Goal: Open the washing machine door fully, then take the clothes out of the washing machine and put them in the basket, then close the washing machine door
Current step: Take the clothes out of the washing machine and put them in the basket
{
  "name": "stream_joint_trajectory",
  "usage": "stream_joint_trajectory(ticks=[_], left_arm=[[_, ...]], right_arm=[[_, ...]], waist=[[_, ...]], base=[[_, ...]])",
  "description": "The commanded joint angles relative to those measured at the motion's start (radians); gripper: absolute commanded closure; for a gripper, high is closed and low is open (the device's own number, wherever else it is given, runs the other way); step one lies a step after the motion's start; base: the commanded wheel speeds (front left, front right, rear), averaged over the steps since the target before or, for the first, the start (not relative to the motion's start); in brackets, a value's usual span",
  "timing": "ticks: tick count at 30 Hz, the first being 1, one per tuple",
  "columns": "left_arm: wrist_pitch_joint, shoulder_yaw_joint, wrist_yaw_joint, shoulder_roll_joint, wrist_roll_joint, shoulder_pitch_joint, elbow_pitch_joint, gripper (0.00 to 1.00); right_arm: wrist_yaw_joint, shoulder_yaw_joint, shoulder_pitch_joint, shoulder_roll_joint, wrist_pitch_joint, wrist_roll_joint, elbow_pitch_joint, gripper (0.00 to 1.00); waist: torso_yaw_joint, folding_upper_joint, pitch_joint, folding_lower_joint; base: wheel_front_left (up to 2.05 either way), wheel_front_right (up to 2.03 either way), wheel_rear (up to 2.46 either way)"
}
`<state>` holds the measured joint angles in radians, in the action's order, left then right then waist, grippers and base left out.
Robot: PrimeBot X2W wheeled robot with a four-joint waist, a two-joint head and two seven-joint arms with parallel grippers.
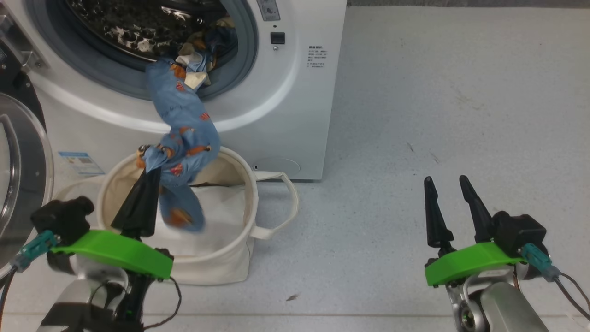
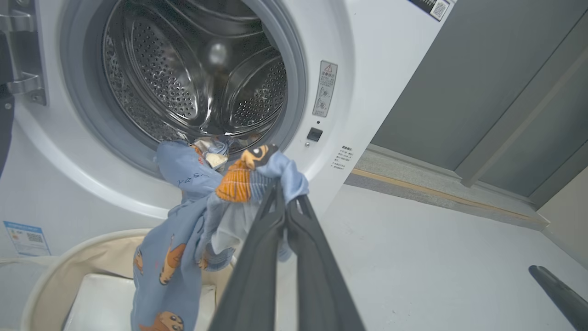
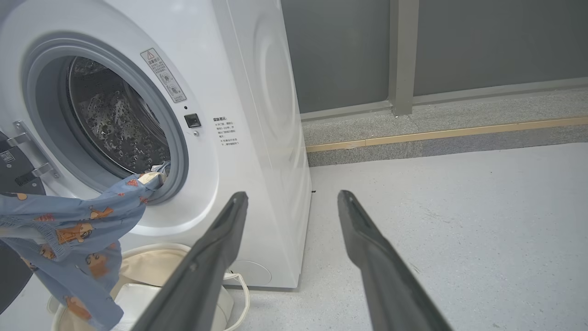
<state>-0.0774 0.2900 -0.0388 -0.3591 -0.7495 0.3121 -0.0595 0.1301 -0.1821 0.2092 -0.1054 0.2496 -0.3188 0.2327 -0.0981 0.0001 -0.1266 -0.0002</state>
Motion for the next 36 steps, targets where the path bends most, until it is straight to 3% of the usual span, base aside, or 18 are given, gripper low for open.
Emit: stream_joint_trajectory(ticks=[1,7,22,29,36], left_arm=[[0.004,-0.053,-0.008,-0.044,0.004,0.031,0.034,1.00],[0.012,-0.038,-0.044,-0.048,0.039,0.036,-0.079,1.00],[-0.140,0.027,0.130,0.060,0.059,0.362,-0.836,1.00],[-0.133,0.029,0.161,0.069,0.028,0.502,-1.105,1.00],[-0.086,0.017,0.159,0.045,0.002,0.602,-1.208,1.00]], right_arm=[[0.001,-0.017,0.018,-0.008,0.012,-0.005,-0.035,0.00],[0.001,-0.015,0.038,-0.009,0.012,0.000,-0.047,0.00],[0.001,0.023,0.097,-0.009,0.012,0.034,-0.116,0.00],[0.001,0.044,0.125,0.007,0.012,0.050,-0.170,0.00],[0.001,0.073,0.137,0.017,0.012,0.068,-0.220,0.00]], waist=[[0.000,-0.0001,-0.005,0.0002],[-0.013,-0.0001,-0.045,0.0002],[-0.055,-0.0001,-0.255,0.0002],[-0.089,-0.0001,-0.375,0.0002],[-0.114,-0.0001,-0.484,0.0002]], base=[[0.00,0.00,0.00],[0.00,0.00,0.00],[0.00,0.00,0.00],[0.00,0.00,0.00],[0.00,0.00,0.00]])
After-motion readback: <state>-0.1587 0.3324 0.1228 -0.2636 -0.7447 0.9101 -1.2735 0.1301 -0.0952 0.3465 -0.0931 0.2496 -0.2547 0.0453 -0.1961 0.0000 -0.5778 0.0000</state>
